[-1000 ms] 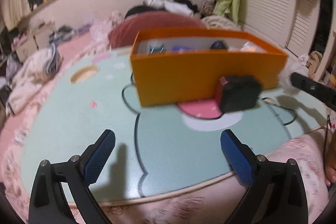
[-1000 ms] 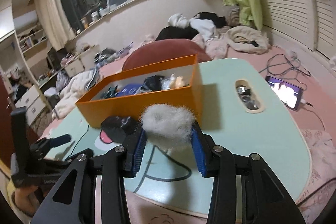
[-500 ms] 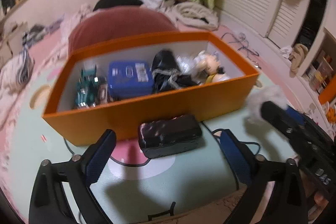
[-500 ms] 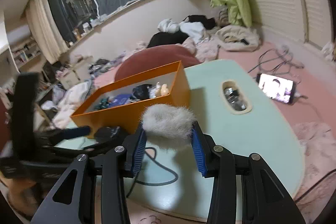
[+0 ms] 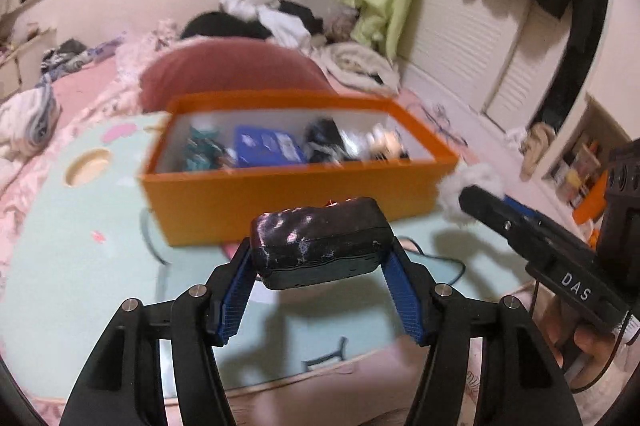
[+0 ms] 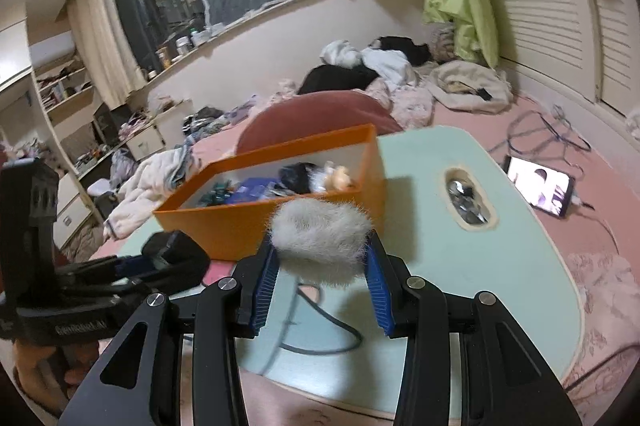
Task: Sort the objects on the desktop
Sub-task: 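Drop black pouch in box with left tool while right drops white pom-pom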
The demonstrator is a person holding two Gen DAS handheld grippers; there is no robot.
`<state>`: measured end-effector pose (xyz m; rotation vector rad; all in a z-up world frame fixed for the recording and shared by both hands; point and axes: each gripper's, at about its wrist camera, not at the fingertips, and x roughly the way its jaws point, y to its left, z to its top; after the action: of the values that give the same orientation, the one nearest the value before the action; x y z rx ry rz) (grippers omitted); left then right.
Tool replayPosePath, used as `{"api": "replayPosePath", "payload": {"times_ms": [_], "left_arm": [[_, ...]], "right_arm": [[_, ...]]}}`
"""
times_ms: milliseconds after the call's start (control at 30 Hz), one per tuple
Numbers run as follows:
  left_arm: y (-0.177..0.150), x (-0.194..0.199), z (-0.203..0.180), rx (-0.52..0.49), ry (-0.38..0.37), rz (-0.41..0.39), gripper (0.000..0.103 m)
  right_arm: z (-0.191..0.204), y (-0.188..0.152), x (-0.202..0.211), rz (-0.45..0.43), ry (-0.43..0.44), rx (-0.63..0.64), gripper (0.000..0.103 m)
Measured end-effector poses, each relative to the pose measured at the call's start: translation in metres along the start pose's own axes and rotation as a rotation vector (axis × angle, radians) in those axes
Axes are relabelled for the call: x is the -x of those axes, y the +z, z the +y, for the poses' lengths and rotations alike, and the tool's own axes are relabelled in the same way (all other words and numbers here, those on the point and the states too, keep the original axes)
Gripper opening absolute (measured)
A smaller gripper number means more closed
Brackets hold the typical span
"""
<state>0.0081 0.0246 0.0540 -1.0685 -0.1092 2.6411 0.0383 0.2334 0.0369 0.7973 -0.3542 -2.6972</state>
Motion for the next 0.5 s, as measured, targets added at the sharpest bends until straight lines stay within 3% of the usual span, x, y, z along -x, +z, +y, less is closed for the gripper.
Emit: {"api": "replayPosePath", "payload": {"times_ms": [233, 267, 300, 367, 400, 433, 467, 500], "left_arm": [[0.062, 0.013, 0.024, 0.038, 0.077, -0.107, 0.062], [0.066, 0.007, 0.027, 0.043, 0.090, -0.110, 0.069], [0.070, -0.004, 0.032, 0.048, 0.136, -0.099, 0.082], [0.067, -0.029, 0.042, 0.045, 0.252, -0.044, 0.093], [0.060, -0.047, 0.047, 0.026, 0.254, 0.017, 0.093], [0.053, -0.057, 0.051, 0.034, 0.206, 0.030, 0.093], [0.049, -0.055, 0.057, 0.079, 0.160, -0.002, 0.094], [0.046, -0.056, 0.062, 0.112, 0.126, -0.001, 0.094]], "right_arm": [[0.043, 0.050, -0.026, -0.002, 0.033, 0.115, 0.043], [0.047, 0.059, -0.036, 0.012, 0.031, 0.128, 0.044], [0.049, 0.063, -0.049, 0.043, 0.019, 0.142, 0.049], [0.043, 0.062, -0.077, 0.131, -0.064, 0.160, 0.064], [0.036, 0.056, -0.095, 0.211, -0.123, 0.164, 0.078], [0.033, 0.050, -0.103, 0.227, -0.154, 0.192, 0.080], [0.037, 0.043, -0.098, 0.162, -0.168, 0.264, 0.082], [0.035, 0.041, -0.094, 0.143, -0.156, 0.253, 0.082]]}}
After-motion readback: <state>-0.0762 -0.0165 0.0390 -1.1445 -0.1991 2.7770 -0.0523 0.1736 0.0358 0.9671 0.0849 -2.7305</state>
